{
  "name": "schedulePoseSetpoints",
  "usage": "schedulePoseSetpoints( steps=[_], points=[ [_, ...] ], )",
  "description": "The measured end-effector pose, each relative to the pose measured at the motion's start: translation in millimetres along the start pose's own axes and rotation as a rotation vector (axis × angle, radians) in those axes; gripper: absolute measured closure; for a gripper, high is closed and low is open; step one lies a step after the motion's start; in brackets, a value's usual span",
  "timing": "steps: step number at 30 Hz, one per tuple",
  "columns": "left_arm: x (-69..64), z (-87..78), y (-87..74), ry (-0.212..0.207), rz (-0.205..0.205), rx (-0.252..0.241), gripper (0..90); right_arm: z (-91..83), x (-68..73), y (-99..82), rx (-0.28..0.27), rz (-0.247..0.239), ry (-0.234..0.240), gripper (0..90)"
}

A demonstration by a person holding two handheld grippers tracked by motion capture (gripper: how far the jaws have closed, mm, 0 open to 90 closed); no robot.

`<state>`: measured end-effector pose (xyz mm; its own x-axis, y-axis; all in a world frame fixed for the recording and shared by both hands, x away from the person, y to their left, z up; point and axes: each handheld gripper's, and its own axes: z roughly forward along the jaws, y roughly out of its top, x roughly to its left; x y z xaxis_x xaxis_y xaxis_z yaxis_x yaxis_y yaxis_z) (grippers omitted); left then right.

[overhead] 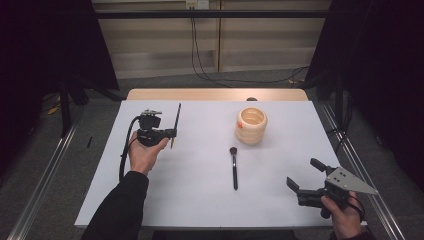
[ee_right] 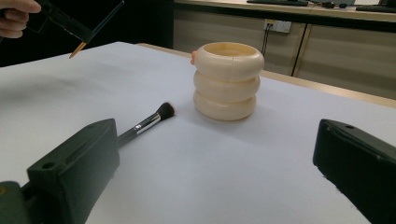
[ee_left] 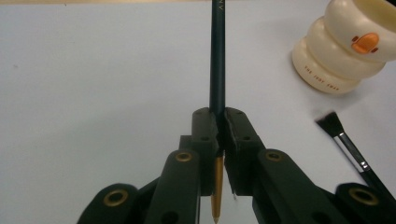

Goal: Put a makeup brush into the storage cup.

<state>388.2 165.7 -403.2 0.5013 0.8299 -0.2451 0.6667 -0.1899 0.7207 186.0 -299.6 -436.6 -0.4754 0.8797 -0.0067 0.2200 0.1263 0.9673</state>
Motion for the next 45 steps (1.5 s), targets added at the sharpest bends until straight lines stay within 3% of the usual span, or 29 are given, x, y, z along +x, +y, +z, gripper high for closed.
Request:
schedulePoseSetpoints(
  steps=[12,14,17,21,22,27,29,30,32,35,36,44,45],
  points=[
    [-5.3,-20.9,-1.0,-0.025,0.032,-0.188,83.4,0.1,0.5,-0.1,-0.004,-0.002,-0.002,0.0],
    [-6.4,-24.4,-2.0,-0.029,0.022,-0.221,83.4,0.2,0.8,0.1,-0.004,-0.001,0.002,0.0],
    [-12.2,-31.8,-3.4,-0.031,0.05,-0.276,83.4,0.2,0.1,0.0,-0.007,0.002,-0.006,0.0],
    [-18.2,-41.8,-4.2,-0.071,0.086,-0.327,83.4,-0.5,-0.2,0.2,-0.006,0.007,-0.015,0.0],
    [-19.4,-44.4,-5.2,-0.065,0.097,-0.339,83.4,-0.7,0.1,0.3,-0.003,0.01,-0.01,0.0],
    [-20.2,-57.4,-12.0,-0.09,0.089,-0.403,83.4,-0.4,0.9,0.1,-0.007,0.005,-0.003,0.0],
    [-20.4,-60.3,-14.2,-0.113,0.088,-0.42,83.4,-0.3,1.1,0.1,-0.009,0.002,0.001,0.0],
    [-19.7,-62.3,-14.3,-0.111,0.106,-0.407,83.3,-0.3,0.9,0.1,-0.009,0.003,-0.001,0.0],
    [-21.3,-65.3,-14.7,-0.12,0.098,-0.43,83.3,-0.3,1.1,0.3,-0.007,0.01,-0.005,0.0],
    [-23.4,-70.8,-15.6,-0.107,0.126,-0.438,83.4,-0.4,1.1,0.3,-0.007,0.011,-0.006,0.0],
    [-24.2,-71.4,-16.0,-0.123,0.12,-0.447,83.4,-0.5,0.9,0.3,-0.007,0.01,-0.006,0.0],
    [-30.2,-74.3,-19.2,-0.117,0.146,-0.439,83.4,-0.7,0.5,0.1,-0.011,0.013,-0.002,0.0],
    [-33.0,-73.5,-19.8,-0.123,0.131,-0.437,83.4,-0.6,0.5,0.1,-0.011,0.013,-0.002,0.0]
  ],
)
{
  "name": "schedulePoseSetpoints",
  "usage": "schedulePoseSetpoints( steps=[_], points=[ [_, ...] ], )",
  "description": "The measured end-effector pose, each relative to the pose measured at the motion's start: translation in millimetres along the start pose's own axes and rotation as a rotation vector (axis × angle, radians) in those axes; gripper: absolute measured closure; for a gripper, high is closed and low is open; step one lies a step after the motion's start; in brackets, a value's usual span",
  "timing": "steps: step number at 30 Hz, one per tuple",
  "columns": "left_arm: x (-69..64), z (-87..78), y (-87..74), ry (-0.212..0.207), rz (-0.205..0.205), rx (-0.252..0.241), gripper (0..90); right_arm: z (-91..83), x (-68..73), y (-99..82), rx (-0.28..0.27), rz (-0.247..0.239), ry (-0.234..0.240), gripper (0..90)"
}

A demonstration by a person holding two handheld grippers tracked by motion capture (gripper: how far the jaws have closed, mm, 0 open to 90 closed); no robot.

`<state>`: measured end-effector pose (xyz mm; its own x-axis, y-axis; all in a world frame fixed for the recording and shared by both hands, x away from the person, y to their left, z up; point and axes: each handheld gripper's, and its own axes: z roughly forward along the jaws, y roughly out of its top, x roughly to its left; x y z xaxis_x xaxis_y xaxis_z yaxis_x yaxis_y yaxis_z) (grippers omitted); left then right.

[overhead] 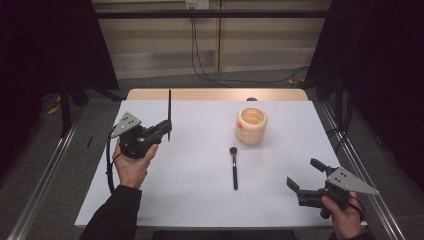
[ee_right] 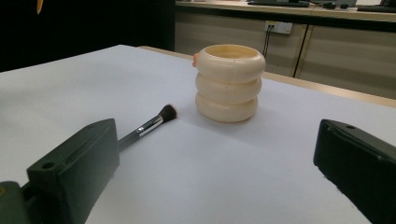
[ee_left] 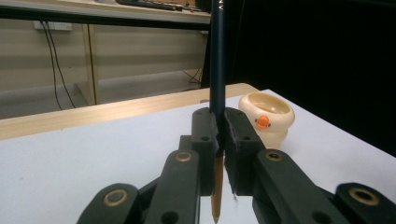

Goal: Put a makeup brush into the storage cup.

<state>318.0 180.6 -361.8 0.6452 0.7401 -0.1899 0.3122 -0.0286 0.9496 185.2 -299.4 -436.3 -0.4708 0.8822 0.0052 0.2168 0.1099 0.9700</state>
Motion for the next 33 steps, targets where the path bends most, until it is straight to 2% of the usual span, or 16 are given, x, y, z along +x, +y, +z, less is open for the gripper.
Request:
schedulePoseSetpoints(
  steps=[1,5,10,12,13,14,16,22,23,25,26,27,29,30,31,33],
  points=[
    [-1.5,-0.5,0.2,0.01,0.013,0.018,83.4,0.1,0.1,-0.1,0.002,0.001,-0.002,0.0],
    [-9.3,-2.3,0.4,-0.029,0.001,0.008,83.4,0.8,0.1,0.1,-0.001,-0.003,0.0,0.0],
    [-18.0,-4.3,-3.5,-0.055,0.024,0.021,83.3,0.5,0.1,0.1,0.004,-0.001,-0.004,0.0],
    [-20.1,-3.2,-3.7,-0.087,0.016,0.017,83.3,0.7,0.1,0.1,0.006,0.0,-0.001,0.0],
    [-22.5,-3.3,-3.9,-0.089,0.017,0.015,83.4,0.7,0.0,0.1,0.007,0.002,-0.001,0.0],
    [-24.8,-3.1,-4.3,-0.111,0.024,0.018,83.4,0.5,-0.3,0.2,0.004,-0.001,-0.004,0.0],
    [-33.1,-2.4,-4.5,-0.127,0.049,0.019,83.3,0.2,-0.2,0.1,0.005,0.002,-0.004,0.0],
    [-45.2,-1.6,-2.7,-0.156,0.053,0.013,83.3,0.1,0.4,0.0,0.0,0.004,-0.001,0.0],
    [-45.8,-1.0,-2.5,-0.174,0.06,0.008,83.3,0.1,0.4,0.0,0.0,0.004,-0.001,0.0],
    [-49.0,-1.6,-2.3,-0.166,0.067,0.015,83.3,-0.1,0.2,0.0,0.003,0.005,0.004,0.0],
    [-49.5,-1.2,-2.7,-0.18,0.077,0.016,83.3,-0.1,0.2,0.0,0.003,0.005,0.004,0.0],
    [-51.7,-1.0,-3.2,-0.176,0.07,0.015,83.4,-0.1,0.2,0.0,0.002,0.004,0.002,0.0],
    [-54.7,-0.4,-4.1,-0.196,0.066,0.012,83.3,0.0,0.3,0.1,0.004,0.001,0.003,0.0],
    [-56.2,-1.1,-3.8,-0.189,0.081,0.028,83.3,0.0,0.3,0.1,0.004,0.001,0.003,0.0],
    [-58.0,-0.2,-4.4,-0.216,0.074,0.02,83.3,-0.1,0.7,0.2,0.005,0.002,0.005,0.0],
    [-63.0,0.3,-5.2,-0.216,0.086,0.036,83.3,-0.1,0.7,0.3,0.005,0.002,0.006,0.0]
  ],
)
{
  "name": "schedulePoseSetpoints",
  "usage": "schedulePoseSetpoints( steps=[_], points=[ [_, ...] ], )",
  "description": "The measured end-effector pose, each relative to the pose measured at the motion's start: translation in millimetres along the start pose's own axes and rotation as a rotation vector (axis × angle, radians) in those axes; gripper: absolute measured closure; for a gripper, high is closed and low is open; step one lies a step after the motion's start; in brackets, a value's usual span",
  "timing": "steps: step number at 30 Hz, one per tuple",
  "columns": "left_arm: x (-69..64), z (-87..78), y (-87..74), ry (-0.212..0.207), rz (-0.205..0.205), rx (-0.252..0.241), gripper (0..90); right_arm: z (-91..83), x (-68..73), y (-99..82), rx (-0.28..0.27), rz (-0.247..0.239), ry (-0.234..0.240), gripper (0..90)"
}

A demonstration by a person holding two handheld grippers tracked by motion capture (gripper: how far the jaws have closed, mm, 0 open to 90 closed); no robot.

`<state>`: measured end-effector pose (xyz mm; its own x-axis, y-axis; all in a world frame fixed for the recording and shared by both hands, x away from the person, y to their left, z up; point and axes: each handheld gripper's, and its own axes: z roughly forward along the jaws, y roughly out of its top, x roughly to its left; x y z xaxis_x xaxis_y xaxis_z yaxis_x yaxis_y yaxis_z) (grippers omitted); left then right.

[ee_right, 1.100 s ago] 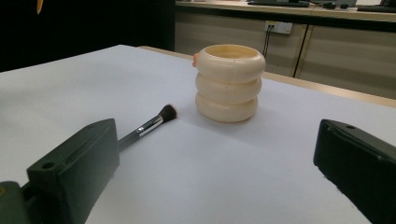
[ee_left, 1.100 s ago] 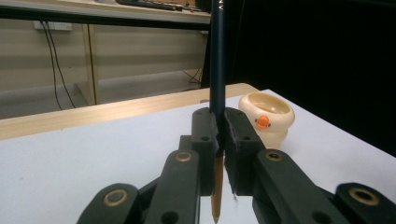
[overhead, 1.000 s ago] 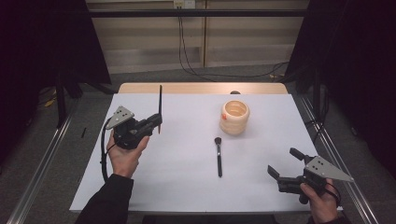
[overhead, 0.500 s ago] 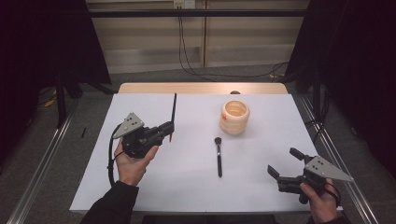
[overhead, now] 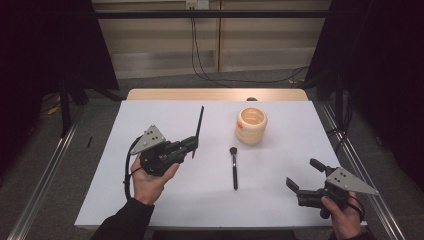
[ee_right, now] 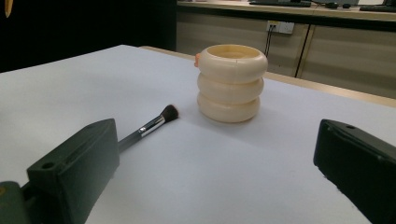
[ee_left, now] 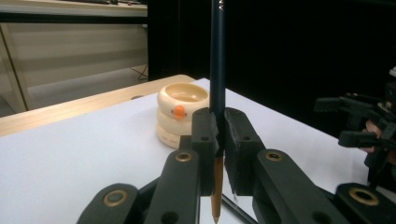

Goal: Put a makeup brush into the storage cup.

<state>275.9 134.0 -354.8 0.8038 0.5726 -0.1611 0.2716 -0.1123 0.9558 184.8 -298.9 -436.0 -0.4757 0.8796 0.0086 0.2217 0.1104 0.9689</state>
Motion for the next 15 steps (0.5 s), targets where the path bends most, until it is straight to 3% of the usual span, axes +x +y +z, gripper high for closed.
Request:
schedulePoseSetpoints(
  steps=[2,7,9,15],
  points=[
    [-3.9,2.5,-1.5,-0.025,-0.02,0.007,83.3,0.0,-0.2,-0.2,-0.002,0.0,-0.001,0.0],
    [-13.8,10.5,-2.4,-0.07,0.018,0.035,83.3,0.0,-0.2,-0.3,-0.002,0.001,-0.001,0.0],
    [-17.7,14.5,-3.5,-0.107,0.015,0.038,83.4,-0.2,-0.2,-0.2,0.0,-0.002,0.006,0.0],
    [-28.7,22.3,-3.5,-0.113,0.046,0.075,83.3,0.2,0.0,-0.2,-0.002,0.001,0.008,0.0]
  ],
)
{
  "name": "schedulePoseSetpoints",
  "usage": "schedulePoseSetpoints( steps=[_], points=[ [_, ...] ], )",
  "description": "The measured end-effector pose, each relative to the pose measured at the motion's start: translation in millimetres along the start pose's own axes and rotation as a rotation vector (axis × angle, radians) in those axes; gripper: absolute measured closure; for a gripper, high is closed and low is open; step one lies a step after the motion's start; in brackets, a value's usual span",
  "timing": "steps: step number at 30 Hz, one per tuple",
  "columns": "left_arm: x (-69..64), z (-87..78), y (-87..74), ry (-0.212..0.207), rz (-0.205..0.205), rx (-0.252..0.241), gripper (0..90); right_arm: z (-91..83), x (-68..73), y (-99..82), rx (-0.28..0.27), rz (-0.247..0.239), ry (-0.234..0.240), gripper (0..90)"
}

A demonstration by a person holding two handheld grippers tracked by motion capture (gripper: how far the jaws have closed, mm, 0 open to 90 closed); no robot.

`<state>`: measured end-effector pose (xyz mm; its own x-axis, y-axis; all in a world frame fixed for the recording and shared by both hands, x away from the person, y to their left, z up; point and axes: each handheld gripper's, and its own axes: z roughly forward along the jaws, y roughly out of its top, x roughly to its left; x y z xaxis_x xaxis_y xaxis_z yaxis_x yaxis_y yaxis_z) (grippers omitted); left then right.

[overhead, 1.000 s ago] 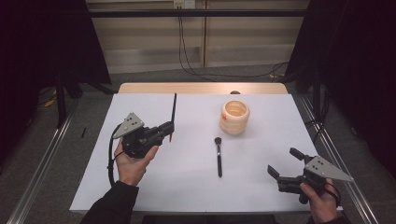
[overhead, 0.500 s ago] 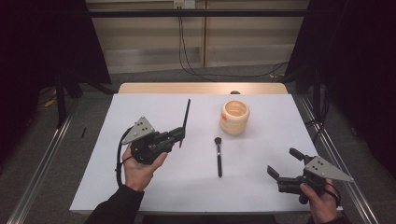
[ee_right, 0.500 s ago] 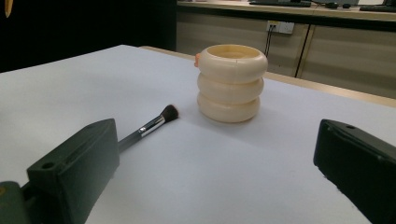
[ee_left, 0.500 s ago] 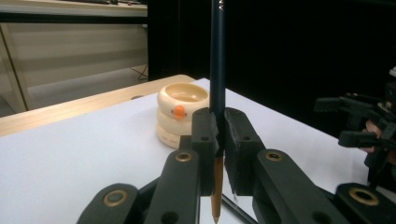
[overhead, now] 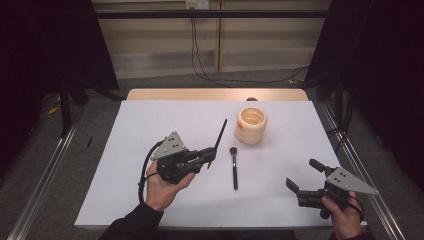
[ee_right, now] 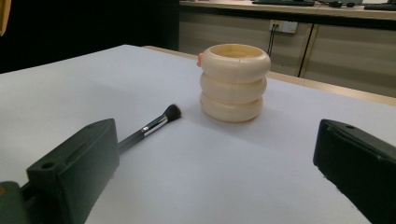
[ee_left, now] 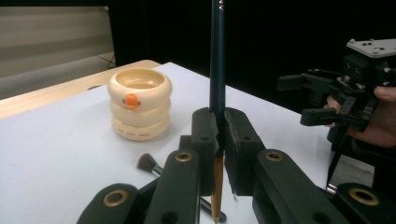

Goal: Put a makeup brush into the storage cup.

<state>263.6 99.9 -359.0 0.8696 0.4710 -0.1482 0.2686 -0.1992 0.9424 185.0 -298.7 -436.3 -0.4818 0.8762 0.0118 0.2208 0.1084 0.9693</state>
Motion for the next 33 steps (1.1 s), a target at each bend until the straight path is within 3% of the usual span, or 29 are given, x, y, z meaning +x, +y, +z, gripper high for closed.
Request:
schedulePoseSetpoints(
  steps=[3,6,8,12,17,21,25,29,30,33],
  points=[
    [-0.8,2.5,0.9,-0.022,-0.007,-0.001,83.3,-0.2,0.2,0.2,-0.002,0.002,0.002,0.0],
    [-1.0,3.8,3.1,-0.034,0.002,0.035,83.3,-0.1,0.3,0.4,-0.001,-0.001,0.018,0.0],
    [-3.1,2.3,6.7,-0.006,0.026,0.038,83.3,0.1,0.2,0.7,0.003,0.007,0.033,0.0],
    [-2.8,-2.8,17.6,-0.017,0.042,0.082,83.3,0.5,0.5,0.8,0.001,0.015,0.033,0.0],
    [1.7,-0.4,22.9,-0.047,0.007,0.195,83.3,1.3,0.7,0.7,-0.001,0.008,0.036,0.0],
    [3.8,2.4,23.4,-0.049,0.007,0.229,83.3,2.5,0.5,0.3,0.0,-0.002,0.029,0.0],
    [5.1,4.4,26.2,-0.044,0.013,0.262,83.3,3.9,0.5,0.0,0.0,0.004,0.036,0.5],
    [3.3,8.2,29.6,-0.049,0.03,0.333,83.3,6.0,1.0,-0.7,0.01,-0.003,0.062,0.5],
    [2.2,9.1,30.4,-0.034,0.049,0.36,83.3,6.0,1.0,-0.7,0.01,-0.003,0.062,0.5],
    [0.5,15.7,28.9,-0.05,0.062,0.4,83.3,8.7,2.7,-0.5,0.031,-0.017,0.108,0.5]
  ],
)
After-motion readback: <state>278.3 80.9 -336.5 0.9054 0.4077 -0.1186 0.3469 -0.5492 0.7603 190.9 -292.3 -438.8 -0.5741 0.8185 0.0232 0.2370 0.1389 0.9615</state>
